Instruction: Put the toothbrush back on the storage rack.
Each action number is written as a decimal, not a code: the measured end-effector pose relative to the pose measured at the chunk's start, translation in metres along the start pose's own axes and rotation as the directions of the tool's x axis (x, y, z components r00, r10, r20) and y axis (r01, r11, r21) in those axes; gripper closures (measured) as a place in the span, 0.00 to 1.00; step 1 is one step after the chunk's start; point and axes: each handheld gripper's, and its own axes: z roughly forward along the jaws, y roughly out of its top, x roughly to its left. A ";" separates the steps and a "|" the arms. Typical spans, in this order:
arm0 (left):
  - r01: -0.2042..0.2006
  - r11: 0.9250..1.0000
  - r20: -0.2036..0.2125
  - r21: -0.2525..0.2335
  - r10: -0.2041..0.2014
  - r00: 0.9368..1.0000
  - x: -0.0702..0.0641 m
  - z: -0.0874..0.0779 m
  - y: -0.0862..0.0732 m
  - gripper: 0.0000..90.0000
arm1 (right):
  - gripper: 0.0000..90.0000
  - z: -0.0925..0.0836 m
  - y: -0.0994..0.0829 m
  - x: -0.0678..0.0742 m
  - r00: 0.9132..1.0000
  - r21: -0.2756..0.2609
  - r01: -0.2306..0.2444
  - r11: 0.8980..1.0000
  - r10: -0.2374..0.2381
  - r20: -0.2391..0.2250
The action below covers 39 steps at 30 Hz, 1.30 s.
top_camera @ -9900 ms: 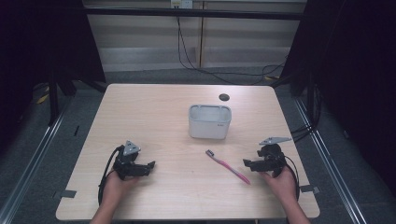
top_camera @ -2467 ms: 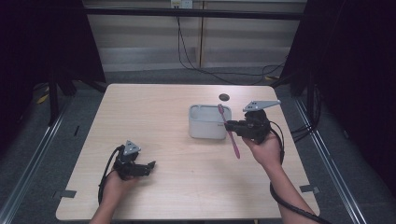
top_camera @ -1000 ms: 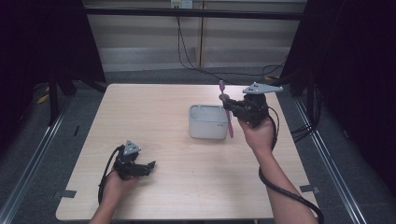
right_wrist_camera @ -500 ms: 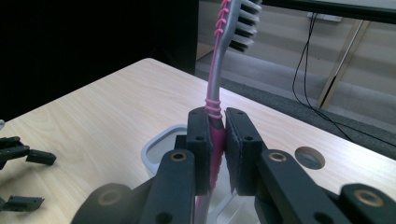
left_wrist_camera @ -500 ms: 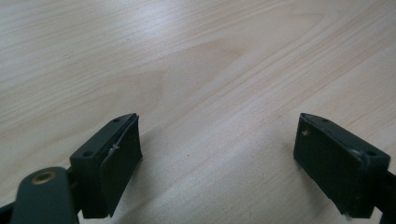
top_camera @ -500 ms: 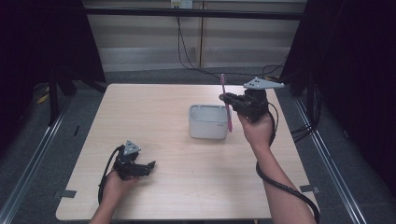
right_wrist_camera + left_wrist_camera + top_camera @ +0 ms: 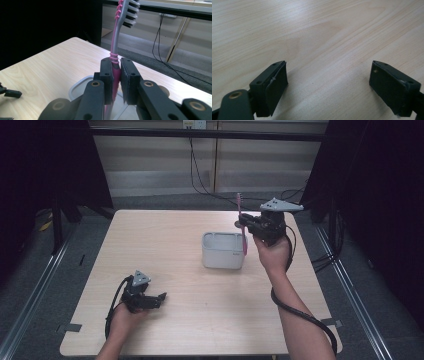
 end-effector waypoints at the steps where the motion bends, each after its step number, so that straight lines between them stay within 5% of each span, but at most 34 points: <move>1: 0.000 1.000 0.000 0.000 0.000 1.000 0.000 0.000 0.000 0.16 | 0.90 0.001 0.000 0.000 1.000 -0.002 -0.002 1.000 0.002 0.000; 20: -0.002 1.000 0.000 0.001 0.002 1.000 0.000 0.000 0.000 0.16 | 0.90 0.012 0.008 -0.009 0.999 -0.031 -0.004 1.000 0.006 0.038; 39: 0.001 1.000 0.001 0.001 -0.001 1.000 0.000 0.000 0.000 0.16 | 0.90 0.031 -0.006 -0.017 0.996 -0.029 -0.020 0.999 0.022 0.081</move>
